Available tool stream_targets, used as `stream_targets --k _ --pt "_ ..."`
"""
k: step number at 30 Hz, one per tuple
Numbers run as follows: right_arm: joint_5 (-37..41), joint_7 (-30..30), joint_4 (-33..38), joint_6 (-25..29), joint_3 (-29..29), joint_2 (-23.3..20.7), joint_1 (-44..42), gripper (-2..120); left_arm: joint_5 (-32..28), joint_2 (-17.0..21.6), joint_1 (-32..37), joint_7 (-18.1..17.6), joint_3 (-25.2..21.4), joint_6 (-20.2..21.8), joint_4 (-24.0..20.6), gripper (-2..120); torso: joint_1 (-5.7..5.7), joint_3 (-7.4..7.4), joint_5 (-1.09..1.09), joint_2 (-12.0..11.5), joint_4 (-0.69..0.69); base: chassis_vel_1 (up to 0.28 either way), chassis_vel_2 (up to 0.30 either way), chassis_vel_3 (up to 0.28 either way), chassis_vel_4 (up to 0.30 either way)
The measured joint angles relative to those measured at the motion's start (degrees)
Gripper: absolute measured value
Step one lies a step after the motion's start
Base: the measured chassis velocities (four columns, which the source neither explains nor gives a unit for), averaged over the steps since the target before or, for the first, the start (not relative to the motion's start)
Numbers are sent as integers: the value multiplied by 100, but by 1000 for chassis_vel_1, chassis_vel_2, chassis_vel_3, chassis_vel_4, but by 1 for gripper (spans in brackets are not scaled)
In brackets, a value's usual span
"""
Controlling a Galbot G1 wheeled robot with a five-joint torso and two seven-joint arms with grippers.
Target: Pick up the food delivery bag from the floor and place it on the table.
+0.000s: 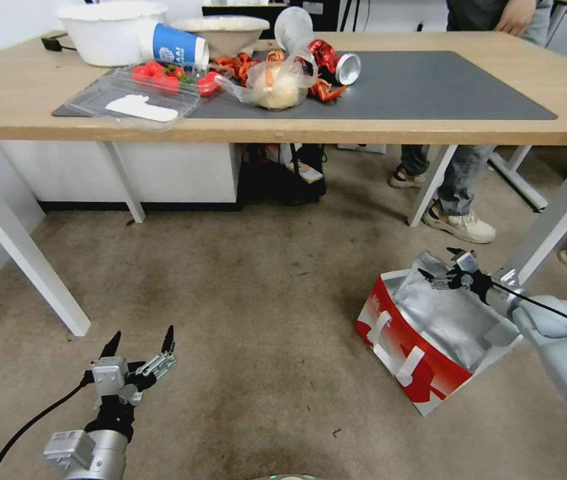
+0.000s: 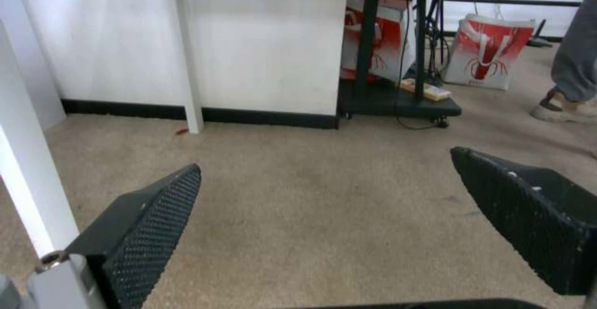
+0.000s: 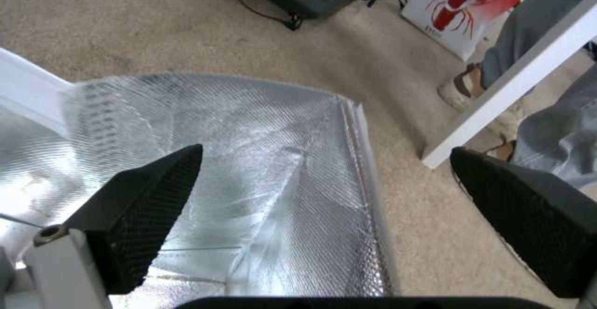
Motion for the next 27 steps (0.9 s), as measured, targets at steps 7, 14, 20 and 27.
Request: stream_targets --k 7,14,20,27 --pt "58 -193 -299 87 -49 100 116 80 -1 -11 14 -1 -3 -2 2 100 0 0 0 0 -1 0 0 0 0" --pt "110 -353 -469 207 -41 151 139 60 -15 -10 38 -22 -2 -6 -21 100 0 0 0 1 -1 0 0 0 0" --pt "172 -425 -524 232 -27 183 149 36 -18 -11 35 -32 5 -6 -42 100 0 0 0 1 -1 0 0 0 0" --pt "221 -463 -527 281 1 195 147 16 -17 -9 40 -33 2 -7 -42 100 0 0 0 1 0 0 0 0 0"
